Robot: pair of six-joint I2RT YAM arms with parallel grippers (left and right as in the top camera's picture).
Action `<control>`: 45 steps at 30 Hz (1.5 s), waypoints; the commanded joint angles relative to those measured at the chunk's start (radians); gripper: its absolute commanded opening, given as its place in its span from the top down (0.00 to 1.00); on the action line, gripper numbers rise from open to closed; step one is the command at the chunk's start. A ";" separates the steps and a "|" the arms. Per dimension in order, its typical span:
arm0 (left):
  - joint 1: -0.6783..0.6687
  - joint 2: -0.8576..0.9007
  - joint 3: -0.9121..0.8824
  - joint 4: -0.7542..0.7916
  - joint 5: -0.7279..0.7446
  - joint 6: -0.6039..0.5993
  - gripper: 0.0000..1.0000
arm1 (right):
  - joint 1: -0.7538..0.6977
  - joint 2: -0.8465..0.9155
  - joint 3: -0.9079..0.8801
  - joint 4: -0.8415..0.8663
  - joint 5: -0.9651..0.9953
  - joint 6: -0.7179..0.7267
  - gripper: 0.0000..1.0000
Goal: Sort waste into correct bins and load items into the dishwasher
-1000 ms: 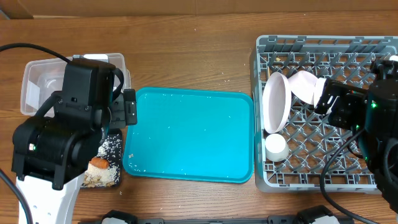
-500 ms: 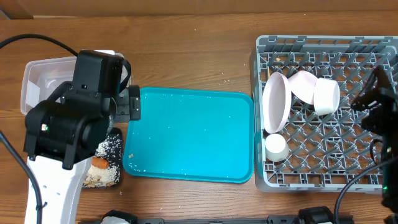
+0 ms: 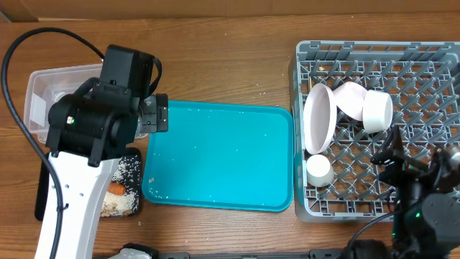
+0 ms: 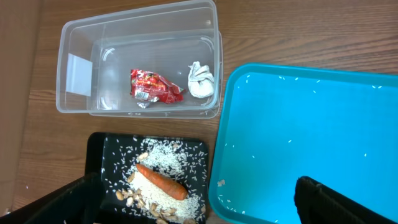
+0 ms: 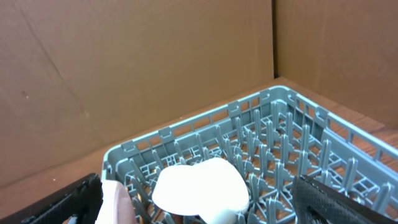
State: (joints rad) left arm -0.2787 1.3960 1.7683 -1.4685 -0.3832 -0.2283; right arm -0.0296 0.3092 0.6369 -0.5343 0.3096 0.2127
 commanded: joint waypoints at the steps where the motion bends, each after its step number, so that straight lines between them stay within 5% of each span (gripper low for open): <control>1: 0.005 0.018 0.018 0.003 -0.016 0.015 0.00 | -0.026 -0.092 -0.119 0.068 -0.013 -0.004 0.00; 18: 0.005 0.055 0.018 0.003 -0.016 0.015 0.00 | -0.094 -0.306 -0.629 0.523 -0.012 -0.004 0.00; 45: 0.005 0.055 0.018 0.003 -0.016 0.015 0.00 | -0.149 -0.306 -0.629 0.480 -0.016 -0.004 0.00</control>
State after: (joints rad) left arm -0.2787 1.4479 1.7683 -1.4673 -0.3832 -0.2283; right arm -0.1753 0.0139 0.0181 -0.0628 0.2928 0.2096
